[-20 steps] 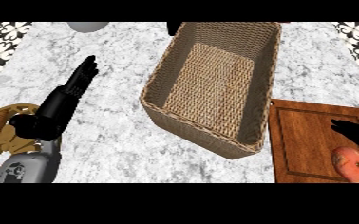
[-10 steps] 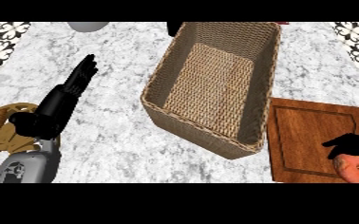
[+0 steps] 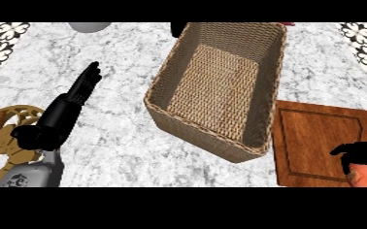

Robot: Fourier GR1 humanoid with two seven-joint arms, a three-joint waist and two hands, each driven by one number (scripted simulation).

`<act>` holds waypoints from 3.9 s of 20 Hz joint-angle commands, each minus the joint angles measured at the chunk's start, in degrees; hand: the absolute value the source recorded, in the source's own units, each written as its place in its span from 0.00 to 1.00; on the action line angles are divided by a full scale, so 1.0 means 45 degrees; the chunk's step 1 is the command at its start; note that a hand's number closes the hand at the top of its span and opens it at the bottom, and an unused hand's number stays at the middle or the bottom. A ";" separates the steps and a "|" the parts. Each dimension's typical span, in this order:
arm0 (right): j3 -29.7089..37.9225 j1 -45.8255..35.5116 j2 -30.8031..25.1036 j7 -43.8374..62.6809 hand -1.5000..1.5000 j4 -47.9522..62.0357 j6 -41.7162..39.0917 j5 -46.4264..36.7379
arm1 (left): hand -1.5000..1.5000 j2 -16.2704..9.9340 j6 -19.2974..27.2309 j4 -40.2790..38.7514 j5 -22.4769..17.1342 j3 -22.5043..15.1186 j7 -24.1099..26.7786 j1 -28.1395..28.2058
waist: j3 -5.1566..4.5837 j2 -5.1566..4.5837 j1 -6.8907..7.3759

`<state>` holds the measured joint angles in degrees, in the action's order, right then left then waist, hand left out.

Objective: Pick the squash from the cutting board and place it in the basket

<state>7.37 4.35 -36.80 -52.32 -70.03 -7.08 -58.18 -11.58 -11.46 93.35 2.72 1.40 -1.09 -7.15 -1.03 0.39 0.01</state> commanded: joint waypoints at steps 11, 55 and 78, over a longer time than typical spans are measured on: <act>-0.2346 0.0424 0.6806 0.7484 1.00 -0.3381 0.0069 -0.2306 | 0.50 -0.0137 0.0018 -0.0300 0.0037 0.0221 -0.0110 -0.0307 | 0.0151 0.0068 -0.0206; -0.7845 -1.1379 0.8174 2.9703 1.00 -0.6853 0.5061 -0.4161 | 0.50 0.0536 0.0034 -0.0718 0.0386 -0.0591 -0.0006 -0.0626 | 0.0170 -0.0056 0.0682; -0.5294 -1.0092 0.8175 2.6087 1.00 -0.3117 0.7906 -0.4171 | 0.50 0.0085 -0.0137 -0.0184 0.0185 0.0241 -0.0022 -0.0302 | 0.0231 -0.0085 0.0077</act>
<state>-17.66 -43.96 -0.31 61.84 -85.13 22.90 -74.97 -11.27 -12.40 90.96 3.15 2.40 -0.83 -9.77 -0.01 -0.03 0.53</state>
